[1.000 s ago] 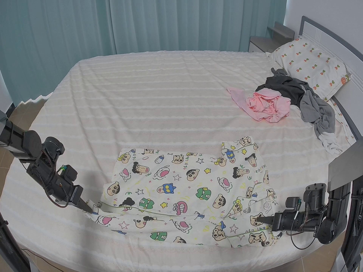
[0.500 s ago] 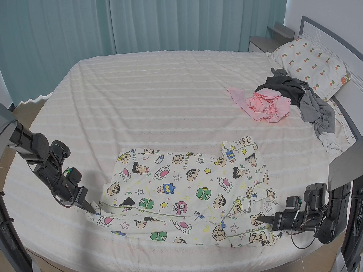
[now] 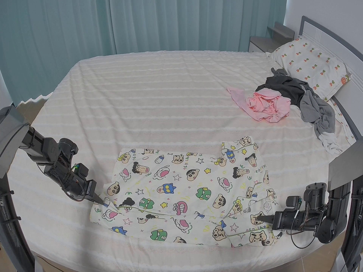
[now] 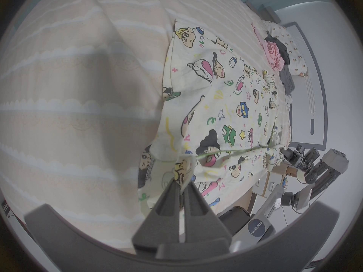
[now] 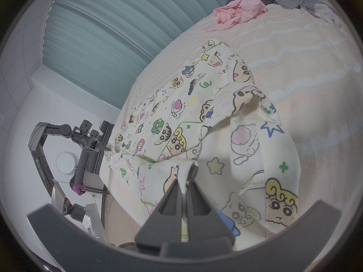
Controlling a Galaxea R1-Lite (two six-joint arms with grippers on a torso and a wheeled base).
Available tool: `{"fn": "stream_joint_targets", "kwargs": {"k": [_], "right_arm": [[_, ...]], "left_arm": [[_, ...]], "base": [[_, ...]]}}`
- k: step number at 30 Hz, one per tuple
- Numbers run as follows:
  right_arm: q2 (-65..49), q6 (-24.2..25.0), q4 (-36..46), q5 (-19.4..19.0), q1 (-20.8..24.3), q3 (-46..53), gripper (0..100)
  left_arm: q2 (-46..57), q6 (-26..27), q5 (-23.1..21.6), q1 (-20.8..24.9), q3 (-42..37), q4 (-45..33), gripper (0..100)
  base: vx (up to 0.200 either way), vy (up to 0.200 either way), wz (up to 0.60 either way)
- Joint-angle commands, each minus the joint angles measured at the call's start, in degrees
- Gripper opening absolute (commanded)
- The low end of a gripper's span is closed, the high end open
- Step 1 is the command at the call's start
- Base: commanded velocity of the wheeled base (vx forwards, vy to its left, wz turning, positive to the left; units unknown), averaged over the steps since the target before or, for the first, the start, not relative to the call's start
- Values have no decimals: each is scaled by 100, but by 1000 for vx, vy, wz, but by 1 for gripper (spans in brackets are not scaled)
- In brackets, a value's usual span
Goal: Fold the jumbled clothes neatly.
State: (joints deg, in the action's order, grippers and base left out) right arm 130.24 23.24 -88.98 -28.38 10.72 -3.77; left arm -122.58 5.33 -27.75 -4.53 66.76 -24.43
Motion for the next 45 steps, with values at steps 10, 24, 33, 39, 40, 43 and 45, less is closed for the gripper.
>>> {"fn": "stream_joint_targets", "kwargs": {"k": [10,24,33,39,40,43,45], "right_arm": [[19,6,-67,8,1,8,0],[-43,-56,-76,184,1,34,0],[-78,-56,-76,403,36,16,100],[-122,-65,-76,412,36,51,100],[-140,-65,-76,447,18,34,100],[-298,-56,-76,641,-78,-28,100],[-544,-47,-76,720,-254,-98,100]], "left_arm": [[-249,-32,15,5,-5,105,0],[331,-41,-12,-223,-277,228,100],[955,-41,-416,-417,-541,211,100],[1008,-32,-416,-452,-611,219,100],[1008,-32,-425,-452,-611,219,100],[1025,-32,-442,-461,-611,219,100],[1087,-41,-460,-461,-620,219,100]], "base": [[0,0,0],[0,0,0],[0,0,0],[0,0,0],[0,0,0],[0,0,0],[0,0,0]]}}
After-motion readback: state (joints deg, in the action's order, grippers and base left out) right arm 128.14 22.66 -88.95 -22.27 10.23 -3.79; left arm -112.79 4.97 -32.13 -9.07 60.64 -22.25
